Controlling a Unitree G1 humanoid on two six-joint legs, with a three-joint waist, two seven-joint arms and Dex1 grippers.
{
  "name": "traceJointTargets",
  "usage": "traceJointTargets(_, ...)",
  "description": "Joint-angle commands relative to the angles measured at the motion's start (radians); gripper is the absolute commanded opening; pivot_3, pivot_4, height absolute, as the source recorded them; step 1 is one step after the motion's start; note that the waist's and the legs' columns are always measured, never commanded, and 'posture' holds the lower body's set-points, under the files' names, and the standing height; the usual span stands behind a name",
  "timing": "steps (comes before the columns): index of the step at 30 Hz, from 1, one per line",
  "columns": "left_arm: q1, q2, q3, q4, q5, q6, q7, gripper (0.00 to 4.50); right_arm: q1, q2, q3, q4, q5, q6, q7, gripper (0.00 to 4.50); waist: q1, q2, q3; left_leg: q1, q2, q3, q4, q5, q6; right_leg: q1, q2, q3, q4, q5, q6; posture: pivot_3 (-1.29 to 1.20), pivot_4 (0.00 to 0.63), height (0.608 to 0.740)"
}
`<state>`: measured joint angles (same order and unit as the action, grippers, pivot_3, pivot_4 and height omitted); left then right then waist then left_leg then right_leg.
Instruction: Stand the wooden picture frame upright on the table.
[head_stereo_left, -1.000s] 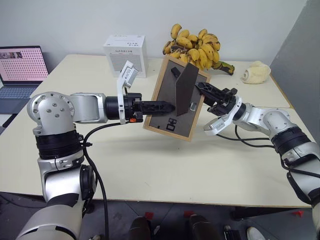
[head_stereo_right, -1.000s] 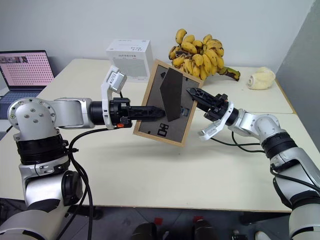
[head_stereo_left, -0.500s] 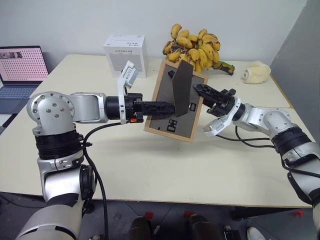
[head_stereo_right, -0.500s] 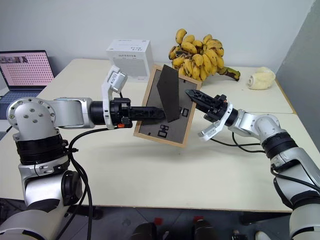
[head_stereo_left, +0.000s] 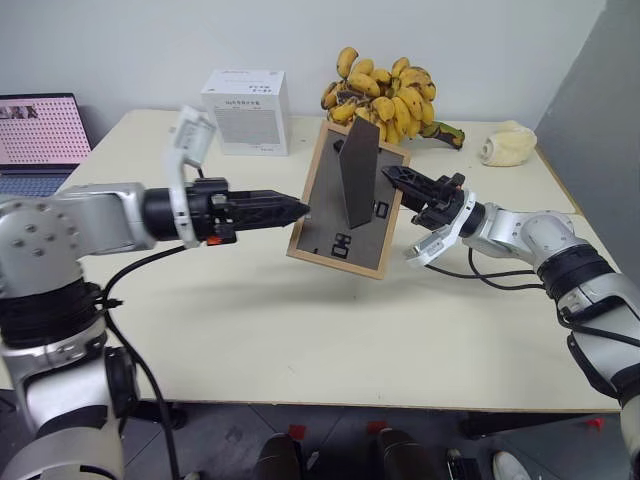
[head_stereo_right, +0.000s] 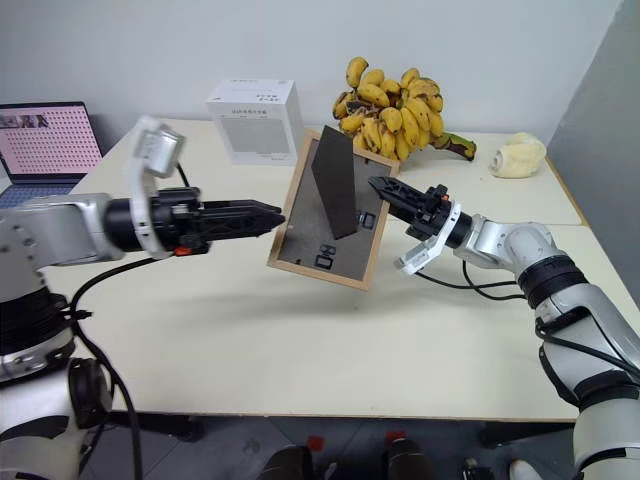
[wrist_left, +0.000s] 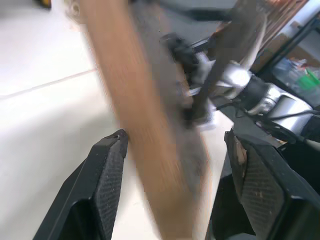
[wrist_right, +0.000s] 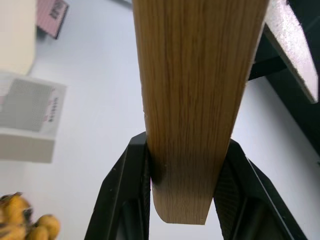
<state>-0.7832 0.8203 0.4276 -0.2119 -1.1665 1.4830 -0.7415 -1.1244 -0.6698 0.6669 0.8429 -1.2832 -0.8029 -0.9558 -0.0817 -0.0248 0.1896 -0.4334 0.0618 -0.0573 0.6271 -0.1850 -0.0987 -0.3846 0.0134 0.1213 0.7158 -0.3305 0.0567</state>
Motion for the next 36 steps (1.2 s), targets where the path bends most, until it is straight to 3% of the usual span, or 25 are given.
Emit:
traceJointTargets(1,0.116,0.051,0.134,-0.133,-0.026,-0.092,-0.008,3.28,-0.068,0.025,0.010,0.088,0.039,-0.040,-0.001,1.38,-0.002,0.000,0.000,0.000,0.000,0.000,0.000,0.000,0.000,0.000,0.000,0.000,0.000,0.000,0.000,0.00,0.150,0.740)
traceJointTargets(5,0.326,0.013,0.243,-0.278,-0.001,-0.181,0.082,3.28,-0.088,0.095,-0.071,0.258,0.278,-0.230,0.268,1.38,-0.007,-0.001,0.000,0.002,0.000,0.001,0.000,0.000,0.000,0.002,0.000,0.001,0.000,0.000,0.000,0.00,0.150,0.740)
traceJointTargets(8,0.456,-0.062,0.311,-0.353,-0.007,-0.232,0.211,3.28,-0.076,0.176,-0.175,0.370,0.568,-0.360,0.643,1.38,-0.009,-0.005,0.003,0.005,0.000,-0.001,0.000,0.000,0.000,0.007,0.000,-0.001,-0.001,0.000,0.000,0.00,0.150,0.740)
traceJointTargets(11,0.520,-0.100,0.333,-0.397,-0.013,-0.285,0.295,3.28,-0.039,0.254,-0.284,0.385,0.857,-0.340,1.039,1.38,-0.011,-0.010,0.006,0.011,0.001,-0.002,-0.001,0.000,0.000,0.014,0.000,-0.002,-0.002,0.000,0.000,0.00,0.150,0.740)
traceJointTargets(14,0.561,-0.123,0.328,-0.441,-0.015,-0.342,0.367,3.28,0.041,0.372,-0.447,0.241,1.289,-0.009,1.607,1.38,-0.007,-0.011,0.006,0.015,0.002,-0.005,-0.001,0.000,0.000,0.021,0.000,-0.005,-0.004,0.000,0.000,0.00,0.150,0.740)
traceJointTargets(18,0.595,-0.112,0.313,-0.478,-0.058,-0.384,0.423,3.28,0.127,0.422,-0.525,0.014,1.548,0.425,1.951,1.38,0.006,-0.009,0.008,0.018,0.001,-0.012,-0.001,-0.001,0.000,0.027,-0.001,-0.012,-0.006,0.000,0.000,0.00,0.150,0.740)
traceJointTargets(21,0.609,-0.094,0.302,-0.488,-0.081,-0.411,0.451,3.28,0.209,0.420,-0.521,-0.197,1.674,0.749,2.076,1.38,0.015,-0.007,0.009,0.017,0.001,-0.016,-0.002,-0.001,-0.001,0.029,-0.001,-0.018,-0.009,-0.001,-0.001,0.00,0.150,0.740)
traceJointTargets(25,0.611,-0.065,0.277,-0.479,-0.112,-0.437,0.482,3.28,0.314,0.405,-0.506,-0.405,1.765,1.028,2.134,1.38,0.025,-0.005,0.010,0.017,0.002,-0.019,-0.004,-0.001,-0.001,0.028,0.001,-0.021,-0.008,-0.003,-0.005,0.00,0.150,0.740)
traceJointTargets(30,0.607,-0.036,0.243,-0.467,-0.146,-0.463,0.514,3.28,0.395,0.433,-0.516,-0.486,1.781,1.161,2.095,1.38,0.024,-0.004,0.011,0.016,0.002,-0.019,-0.005,-0.001,-0.001,0.027,0.001,-0.021,-0.008,-0.004,-0.006,0.00,0.150,0.740)
traceJointTargets(36,0.598,-0.004,0.209,-0.470,-0.207,-0.494,0.556,3.28,0.480,0.473,-0.492,-0.466,1.727,1.153,2.075,1.38,0.025,-0.004,0.011,0.016,0.002,-0.019,-0.006,-0.001,-0.001,0.026,0.002,-0.021,-0.010,-0.004,-0.006,0.00,0.150,0.740)
